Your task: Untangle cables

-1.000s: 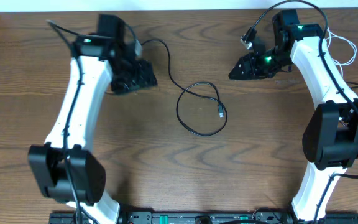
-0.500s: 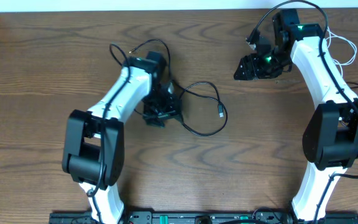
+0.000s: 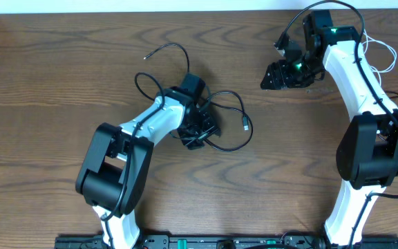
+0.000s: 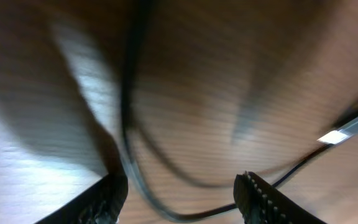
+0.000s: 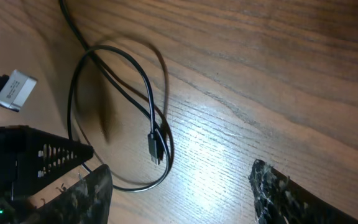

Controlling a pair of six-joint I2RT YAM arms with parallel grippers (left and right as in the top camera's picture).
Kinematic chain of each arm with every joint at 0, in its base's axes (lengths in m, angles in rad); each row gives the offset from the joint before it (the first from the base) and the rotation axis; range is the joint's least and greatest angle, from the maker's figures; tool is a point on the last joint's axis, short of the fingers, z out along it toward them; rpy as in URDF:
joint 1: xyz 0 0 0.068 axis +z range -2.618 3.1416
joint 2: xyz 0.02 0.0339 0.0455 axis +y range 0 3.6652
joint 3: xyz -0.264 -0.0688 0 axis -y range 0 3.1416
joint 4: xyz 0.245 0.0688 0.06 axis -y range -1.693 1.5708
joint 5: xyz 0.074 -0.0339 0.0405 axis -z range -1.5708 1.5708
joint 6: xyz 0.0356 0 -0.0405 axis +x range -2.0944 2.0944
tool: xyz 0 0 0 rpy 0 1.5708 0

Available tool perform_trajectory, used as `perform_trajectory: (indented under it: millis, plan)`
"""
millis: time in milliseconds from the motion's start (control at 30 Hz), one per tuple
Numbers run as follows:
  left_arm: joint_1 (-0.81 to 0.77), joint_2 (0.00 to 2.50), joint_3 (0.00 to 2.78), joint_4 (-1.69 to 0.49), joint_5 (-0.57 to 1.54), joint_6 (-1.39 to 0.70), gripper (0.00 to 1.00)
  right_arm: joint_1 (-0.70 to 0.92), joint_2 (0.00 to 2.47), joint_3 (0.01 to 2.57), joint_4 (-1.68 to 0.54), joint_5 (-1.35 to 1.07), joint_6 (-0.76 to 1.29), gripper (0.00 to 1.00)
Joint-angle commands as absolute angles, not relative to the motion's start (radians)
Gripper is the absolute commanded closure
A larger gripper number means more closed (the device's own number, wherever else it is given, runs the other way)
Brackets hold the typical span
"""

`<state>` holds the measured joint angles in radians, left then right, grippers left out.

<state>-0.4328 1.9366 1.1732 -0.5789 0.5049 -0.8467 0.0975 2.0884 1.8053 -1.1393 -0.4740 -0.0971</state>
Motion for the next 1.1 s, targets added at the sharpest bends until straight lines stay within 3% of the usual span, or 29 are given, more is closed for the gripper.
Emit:
perform_trajectory:
  millis: [0, 67, 100, 167, 200, 333, 400, 633, 833, 1067]
  plan:
    - [-0.467, 1.960, 1.090, -0.488, 0.459, -0.961, 0.39, 0.097, 2.075, 1.818, -1.140, -0.477, -0.090, 0.33]
    - [-0.480, 1.960, 1.064, -0.431, 0.459, -0.982, 0.44, 0.097, 2.075, 1.818, -1.136, -0.477, -0.090, 0.33]
    - [-0.487, 1.960, 1.053, -0.403, 0.458, -0.982, 0.52, 0.097, 2.075, 1.818, -1.136, -0.477, -0.090, 0.32]
    - [-0.489, 1.960, 1.052, -0.401, 0.452, -0.981, 0.73, 0.097, 2.075, 1.818, -1.137, -0.477, -0.090, 0.32]
    - [-0.488, 1.960, 1.052, -0.398, 0.452, -0.969, 0.92, 0.097, 2.075, 1.818, -1.137, -0.477, -0.090, 0.32]
    - [-0.479, 1.957, 1.060, -0.303, 0.504, -0.849, 0.93, 0.097, 2.075, 1.818, -1.137, -0.477, -0.090, 0.30]
    - [-0.472, 1.921, 1.105, -0.260, 0.566, -0.691, 0.93, 0.097, 2.075, 1.818, -1.132, -0.500, -0.091, 0.29]
    - [-0.472, 1.629, 1.193, -0.258, 0.565, -0.399, 0.93, 0.097, 2.075, 1.818, -1.078, -0.713, -0.203, 0.30]
    - [-0.432, 1.382, 1.217, -0.157, 0.477, -0.441, 0.93, 0.094, 2.074, 1.818, -1.020, -0.781, -0.205, 0.29]
    - [-0.315, 1.248, 1.222, 0.060, 0.478, -0.701, 0.93, 0.114, 2.078, 1.818, -0.923, -0.899, 0.003, 0.24]
